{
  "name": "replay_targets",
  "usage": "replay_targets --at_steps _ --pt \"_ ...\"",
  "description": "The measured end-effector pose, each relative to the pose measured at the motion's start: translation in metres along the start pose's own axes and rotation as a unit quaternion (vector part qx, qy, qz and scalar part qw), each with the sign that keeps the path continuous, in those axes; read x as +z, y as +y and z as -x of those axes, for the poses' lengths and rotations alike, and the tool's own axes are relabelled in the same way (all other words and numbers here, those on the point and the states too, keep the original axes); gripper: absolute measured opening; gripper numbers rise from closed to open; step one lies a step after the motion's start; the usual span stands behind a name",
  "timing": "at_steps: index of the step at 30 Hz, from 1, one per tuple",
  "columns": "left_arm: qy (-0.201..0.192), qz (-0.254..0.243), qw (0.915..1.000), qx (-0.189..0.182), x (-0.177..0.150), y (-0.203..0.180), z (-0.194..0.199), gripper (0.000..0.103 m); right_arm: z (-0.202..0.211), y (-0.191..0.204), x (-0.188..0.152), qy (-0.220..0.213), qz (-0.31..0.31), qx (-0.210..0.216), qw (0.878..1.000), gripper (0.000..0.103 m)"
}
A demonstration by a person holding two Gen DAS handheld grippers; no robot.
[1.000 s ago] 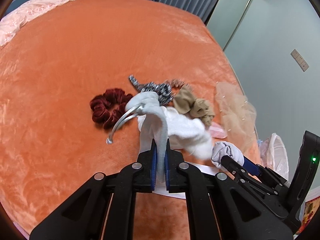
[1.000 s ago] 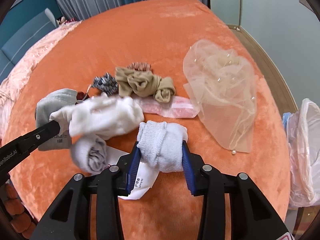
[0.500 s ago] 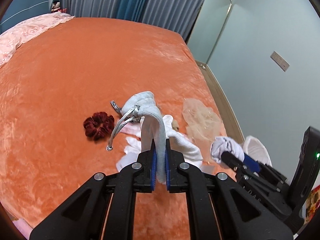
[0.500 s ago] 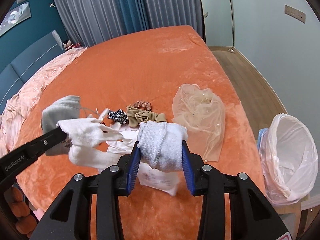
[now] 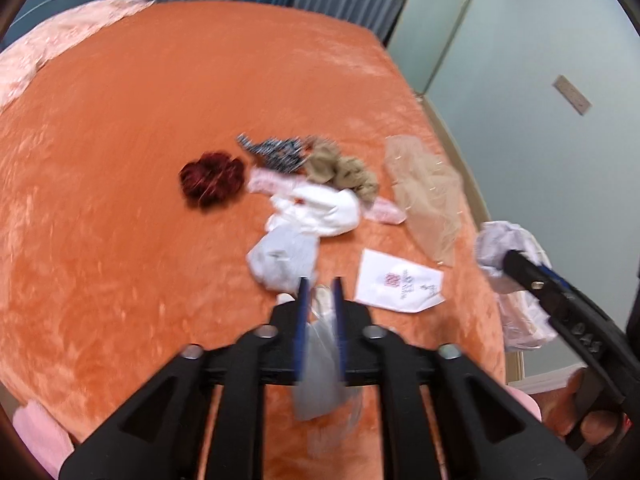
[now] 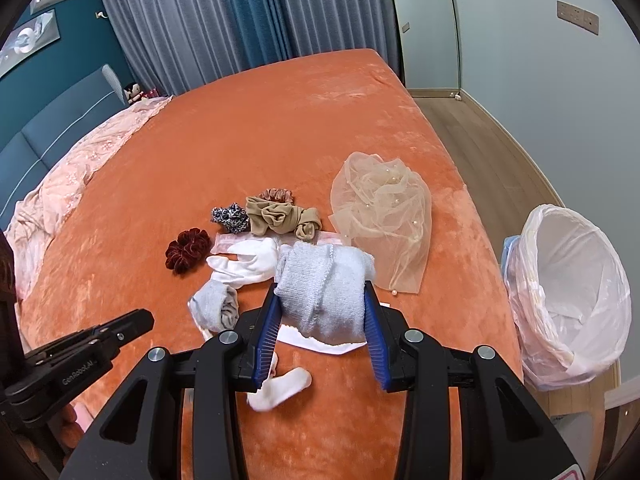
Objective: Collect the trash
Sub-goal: 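Lift both held socks and carry them over the white trash bin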
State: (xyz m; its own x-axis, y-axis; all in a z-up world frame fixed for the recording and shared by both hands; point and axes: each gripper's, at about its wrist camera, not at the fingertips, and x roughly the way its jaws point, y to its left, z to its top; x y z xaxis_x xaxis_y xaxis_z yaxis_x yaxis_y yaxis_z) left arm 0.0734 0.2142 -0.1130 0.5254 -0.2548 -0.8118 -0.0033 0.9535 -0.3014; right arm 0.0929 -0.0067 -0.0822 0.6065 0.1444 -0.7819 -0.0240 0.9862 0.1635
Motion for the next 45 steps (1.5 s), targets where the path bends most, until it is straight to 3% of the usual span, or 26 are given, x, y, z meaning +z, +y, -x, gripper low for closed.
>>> replay_targets --at_steps 2,5,11,16,19,21,24,35,45 --pt "0.014 0.022 0.9997 0.001 -0.005 0.009 -0.006 0.038 0.0 -0.001 -0.004 0.003 0.0 0.0 1.0 0.037" --pt "0.028 0.032 0.9991 -0.006 -0.011 0.013 -0.01 0.041 0.001 -0.001 -0.009 0.008 0.002 0.0 1.0 0.038" --pt "0.057 0.034 0.9978 -0.004 -0.044 0.019 -0.011 0.067 0.007 -0.001 -0.023 0.016 0.005 0.0 1.0 0.038" --pt "0.087 0.025 0.9959 -0.01 -0.068 0.007 -0.024 0.067 0.01 -0.001 -0.032 0.021 0.007 0.001 1.0 0.038" --pt "0.092 -0.012 0.9957 -0.004 -0.077 -0.005 -0.03 0.045 0.013 0.0 -0.036 0.021 0.01 0.002 1.0 0.038" --pt "0.1 -0.018 0.9948 0.0 -0.08 -0.007 -0.035 0.026 0.015 0.0 -0.037 0.022 0.012 0.002 1.0 0.038" --pt "0.109 -0.022 0.9938 0.0 -0.084 -0.005 -0.04 0.006 0.017 0.001 -0.04 0.022 0.014 0.005 1.0 0.038" --pt "0.039 -0.039 0.9981 -0.027 -0.049 -0.029 0.017 0.002 0.046 -0.001 -0.026 -0.011 0.011 0.015 1.0 0.038" --pt "-0.039 -0.086 0.9929 -0.072 0.003 -0.103 0.066 0.002 0.093 -0.028 0.007 -0.075 -0.005 0.006 0.997 0.038"
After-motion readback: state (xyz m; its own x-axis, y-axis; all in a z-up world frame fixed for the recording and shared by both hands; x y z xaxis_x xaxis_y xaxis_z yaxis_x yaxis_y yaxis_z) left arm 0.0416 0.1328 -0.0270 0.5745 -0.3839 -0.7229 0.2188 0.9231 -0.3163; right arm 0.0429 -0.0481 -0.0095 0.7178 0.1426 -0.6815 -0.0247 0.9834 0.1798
